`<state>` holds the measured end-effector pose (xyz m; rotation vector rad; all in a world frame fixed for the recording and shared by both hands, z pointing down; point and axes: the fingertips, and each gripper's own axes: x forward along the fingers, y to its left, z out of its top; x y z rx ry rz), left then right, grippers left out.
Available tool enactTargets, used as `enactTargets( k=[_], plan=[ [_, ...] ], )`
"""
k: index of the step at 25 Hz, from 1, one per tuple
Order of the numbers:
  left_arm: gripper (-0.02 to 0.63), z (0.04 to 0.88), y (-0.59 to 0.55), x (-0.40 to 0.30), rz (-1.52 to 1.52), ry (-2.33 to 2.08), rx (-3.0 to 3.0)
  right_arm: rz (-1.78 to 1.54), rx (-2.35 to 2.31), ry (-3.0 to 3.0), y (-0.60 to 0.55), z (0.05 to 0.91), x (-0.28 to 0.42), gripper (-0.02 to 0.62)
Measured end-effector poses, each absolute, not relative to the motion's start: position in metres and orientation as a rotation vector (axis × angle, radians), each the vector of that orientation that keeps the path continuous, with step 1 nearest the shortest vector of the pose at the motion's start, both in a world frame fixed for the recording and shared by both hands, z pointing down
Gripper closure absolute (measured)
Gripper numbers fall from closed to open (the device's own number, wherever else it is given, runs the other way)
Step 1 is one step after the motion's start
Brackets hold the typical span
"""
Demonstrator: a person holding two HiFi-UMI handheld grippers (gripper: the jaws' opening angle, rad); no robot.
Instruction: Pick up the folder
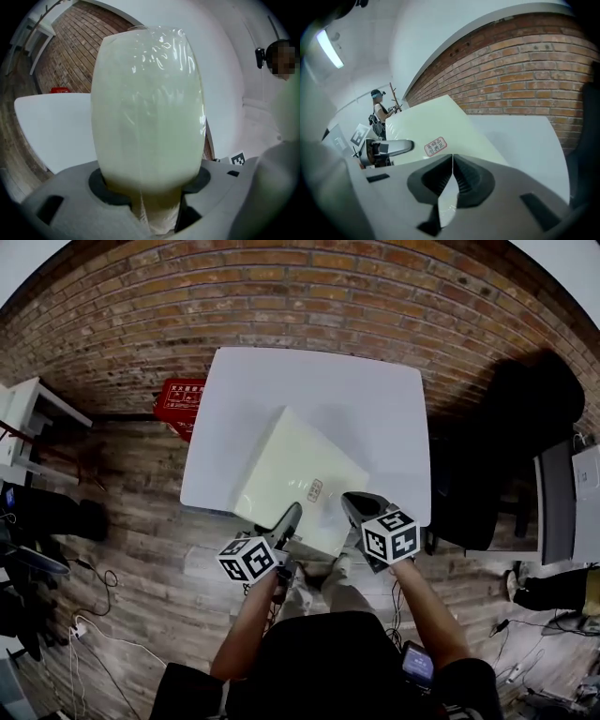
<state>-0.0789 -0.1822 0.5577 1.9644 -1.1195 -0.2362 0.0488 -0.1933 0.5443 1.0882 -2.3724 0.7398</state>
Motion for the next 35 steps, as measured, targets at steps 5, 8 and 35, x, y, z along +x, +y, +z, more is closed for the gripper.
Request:
enactTargets(
  k=[5,8,35],
  plan=[
    [0.331,0.532,-0.181,-0.089,-0.178,-1.152,2.066,0.71,1.164,-2.424,-0.188,0.52,0.047,0.565],
    [0.333,0.515,-0.181,-0.093,-0.139,-1.177,2.14,0.694,1.196,-2.451,-0.182,0.507,0.045,0.565],
    [0.336,0.391,-0.131,-0.05,-0.082,-1.354,2.489,0.433,1.405,-2.654,-0.139,0.399,0.102,0.565]
  ],
)
